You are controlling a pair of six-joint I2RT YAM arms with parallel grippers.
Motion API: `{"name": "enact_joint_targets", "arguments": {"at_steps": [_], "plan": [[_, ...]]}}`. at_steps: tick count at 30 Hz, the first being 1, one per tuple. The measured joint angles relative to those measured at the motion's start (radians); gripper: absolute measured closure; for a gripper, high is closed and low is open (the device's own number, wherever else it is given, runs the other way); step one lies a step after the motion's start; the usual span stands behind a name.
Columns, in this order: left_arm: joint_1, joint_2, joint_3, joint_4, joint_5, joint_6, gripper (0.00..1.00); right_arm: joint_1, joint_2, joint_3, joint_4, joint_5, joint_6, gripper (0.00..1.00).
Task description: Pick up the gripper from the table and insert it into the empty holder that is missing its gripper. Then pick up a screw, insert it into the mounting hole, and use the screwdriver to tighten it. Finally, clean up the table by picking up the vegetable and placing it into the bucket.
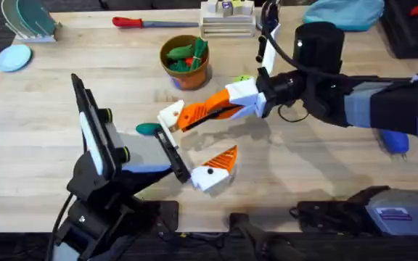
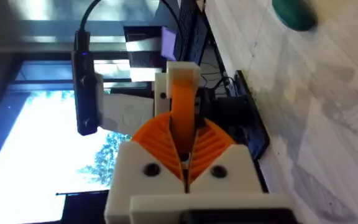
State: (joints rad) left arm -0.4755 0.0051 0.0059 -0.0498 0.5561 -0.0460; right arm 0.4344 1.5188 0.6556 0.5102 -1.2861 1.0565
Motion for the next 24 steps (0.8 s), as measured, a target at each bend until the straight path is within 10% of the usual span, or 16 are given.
{"name": "enact_joint_targets", "arguments": {"at_steps": [24], "plan": [[0.001, 0.002, 0.0, -0.003, -0.002, -0.045, 0.008, 0.061, 0.121, 0.058, 0.028, 0.045, -0.001, 0.993]]}}
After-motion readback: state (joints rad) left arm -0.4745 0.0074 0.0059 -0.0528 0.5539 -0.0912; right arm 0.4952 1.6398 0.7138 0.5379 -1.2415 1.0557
